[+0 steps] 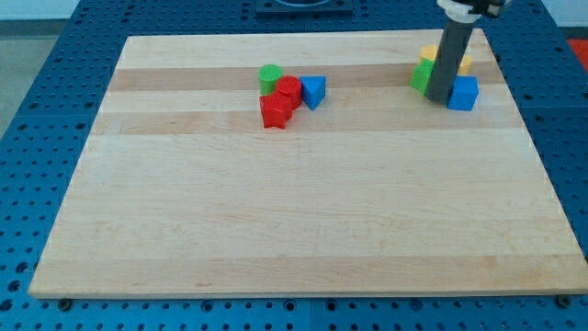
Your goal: Place the blue cube at the bottom of the yellow heart
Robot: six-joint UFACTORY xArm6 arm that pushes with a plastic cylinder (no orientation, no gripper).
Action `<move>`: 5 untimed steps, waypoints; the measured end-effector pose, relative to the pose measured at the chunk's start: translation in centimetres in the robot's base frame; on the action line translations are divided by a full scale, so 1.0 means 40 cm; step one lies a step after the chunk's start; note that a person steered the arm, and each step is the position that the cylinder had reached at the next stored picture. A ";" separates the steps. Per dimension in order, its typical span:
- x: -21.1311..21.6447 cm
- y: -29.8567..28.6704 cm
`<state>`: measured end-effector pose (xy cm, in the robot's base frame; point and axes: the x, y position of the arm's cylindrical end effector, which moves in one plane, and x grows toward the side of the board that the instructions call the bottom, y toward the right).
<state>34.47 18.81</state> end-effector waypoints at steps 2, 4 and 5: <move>0.204 -0.006; 0.160 0.093; 0.160 0.090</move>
<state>40.86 22.40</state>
